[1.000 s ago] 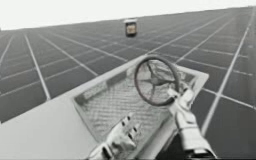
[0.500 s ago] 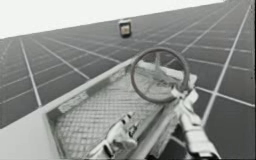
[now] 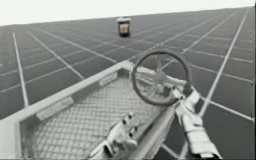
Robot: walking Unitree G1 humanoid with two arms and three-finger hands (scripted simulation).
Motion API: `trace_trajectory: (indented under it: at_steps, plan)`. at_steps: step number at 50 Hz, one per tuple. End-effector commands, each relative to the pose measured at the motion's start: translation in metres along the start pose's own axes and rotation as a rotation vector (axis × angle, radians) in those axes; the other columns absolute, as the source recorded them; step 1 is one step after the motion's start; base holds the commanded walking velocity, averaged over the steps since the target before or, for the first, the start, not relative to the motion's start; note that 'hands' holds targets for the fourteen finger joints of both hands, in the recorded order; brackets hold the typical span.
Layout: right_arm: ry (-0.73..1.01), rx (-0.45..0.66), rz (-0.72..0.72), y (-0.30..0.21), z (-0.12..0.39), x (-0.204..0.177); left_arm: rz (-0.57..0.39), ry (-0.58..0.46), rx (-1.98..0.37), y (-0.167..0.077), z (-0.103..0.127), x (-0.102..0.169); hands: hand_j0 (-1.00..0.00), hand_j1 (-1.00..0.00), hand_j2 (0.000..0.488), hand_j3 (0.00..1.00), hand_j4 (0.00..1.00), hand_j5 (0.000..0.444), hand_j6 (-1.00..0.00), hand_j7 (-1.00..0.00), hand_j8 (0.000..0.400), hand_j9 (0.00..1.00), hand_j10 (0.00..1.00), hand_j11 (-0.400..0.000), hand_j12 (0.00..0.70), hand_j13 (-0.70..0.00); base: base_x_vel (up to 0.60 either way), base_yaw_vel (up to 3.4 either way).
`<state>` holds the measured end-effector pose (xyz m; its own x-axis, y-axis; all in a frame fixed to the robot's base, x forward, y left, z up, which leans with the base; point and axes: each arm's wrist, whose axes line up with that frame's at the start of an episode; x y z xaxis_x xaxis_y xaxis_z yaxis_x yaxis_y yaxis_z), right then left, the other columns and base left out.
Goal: Pick up and drop off the object
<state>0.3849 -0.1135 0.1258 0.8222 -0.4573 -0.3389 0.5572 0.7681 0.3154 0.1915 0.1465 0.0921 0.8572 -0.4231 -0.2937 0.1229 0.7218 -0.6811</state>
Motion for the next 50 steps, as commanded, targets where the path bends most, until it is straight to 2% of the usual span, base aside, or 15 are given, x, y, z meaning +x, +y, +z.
trace_trajectory:
  at_steps: [1,50]
  plan:
    - [-0.029,0.0,0.022,0.008,0.0069,-0.0044,-0.022,0.004,-0.024,0.0002,-0.0032,0.0007,0.0,0.0,0.0,1.0,1.0,0.0,0.0,0.0,0.0,1.0,1.0,-0.4,0.0,-0.7,0.27,-1.21]
    - [-0.029,0.0,0.022,0.008,0.0069,-0.0044,-0.022,0.004,-0.024,0.0002,-0.0032,0.0007,0.0,0.0,0.0,1.0,1.0,0.0,0.0,0.0,0.0,1.0,1.0,-0.4,0.0,-0.7,0.28,-1.14]
